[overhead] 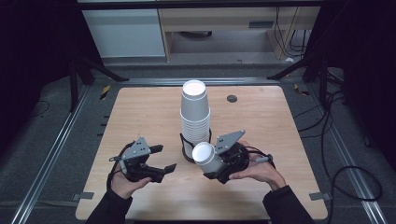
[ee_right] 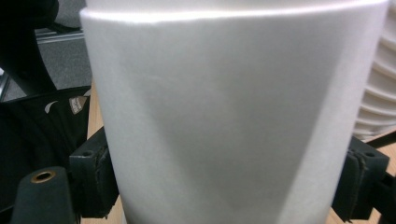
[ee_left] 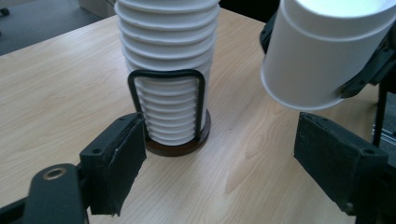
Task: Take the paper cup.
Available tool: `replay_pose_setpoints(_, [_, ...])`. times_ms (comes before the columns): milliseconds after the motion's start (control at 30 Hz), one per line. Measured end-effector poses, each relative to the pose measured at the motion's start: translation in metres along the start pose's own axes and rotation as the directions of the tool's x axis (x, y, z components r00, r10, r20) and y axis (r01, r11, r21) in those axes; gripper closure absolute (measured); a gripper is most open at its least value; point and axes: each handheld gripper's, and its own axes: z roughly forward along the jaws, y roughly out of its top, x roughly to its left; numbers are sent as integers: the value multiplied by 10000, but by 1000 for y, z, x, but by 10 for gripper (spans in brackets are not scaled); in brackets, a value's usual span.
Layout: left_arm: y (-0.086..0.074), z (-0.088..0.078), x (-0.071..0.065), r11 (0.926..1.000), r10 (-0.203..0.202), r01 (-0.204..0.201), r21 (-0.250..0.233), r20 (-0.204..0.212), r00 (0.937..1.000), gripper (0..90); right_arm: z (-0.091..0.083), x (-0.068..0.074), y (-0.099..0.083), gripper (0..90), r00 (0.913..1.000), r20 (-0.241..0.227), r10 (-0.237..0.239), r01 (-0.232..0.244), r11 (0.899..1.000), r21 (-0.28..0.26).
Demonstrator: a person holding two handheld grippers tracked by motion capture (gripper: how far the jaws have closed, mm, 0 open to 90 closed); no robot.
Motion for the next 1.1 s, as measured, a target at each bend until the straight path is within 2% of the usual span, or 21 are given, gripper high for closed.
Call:
replay_pose_setpoints(233, [2, 5, -7, 9999, 163, -165, 38, 413, 9990, 156, 11, 0, 2, 151, 9997, -221, -56, 63, 9995, 308])
replay_pose_setpoints(367, [3, 7, -10, 9998, 193, -194, 20, 608, 9980, 156, 16, 0, 4, 151, 9993, -358, -118, 129, 9995, 283])
replay_pose_setpoints(500, [4, 9, -12, 9999, 110, -104, -68, 983, 9951, 155, 21, 1, 6, 151, 9990, -391, -218, 232, 9991, 351])
replay_pose_setpoints(800, [7, 16, -19, 9998, 202, -199, -36, 1265, 9918, 152, 25, 3, 9, 151, 9986, -393, -341, 352, 9989, 295])
replay_pose_setpoints(1100, [10, 21, -23, 9998, 209, -195, -108, 1449, 9892, 151, 33, 6, 12, 151, 9970, -585, -498, 515, 9982, 293])
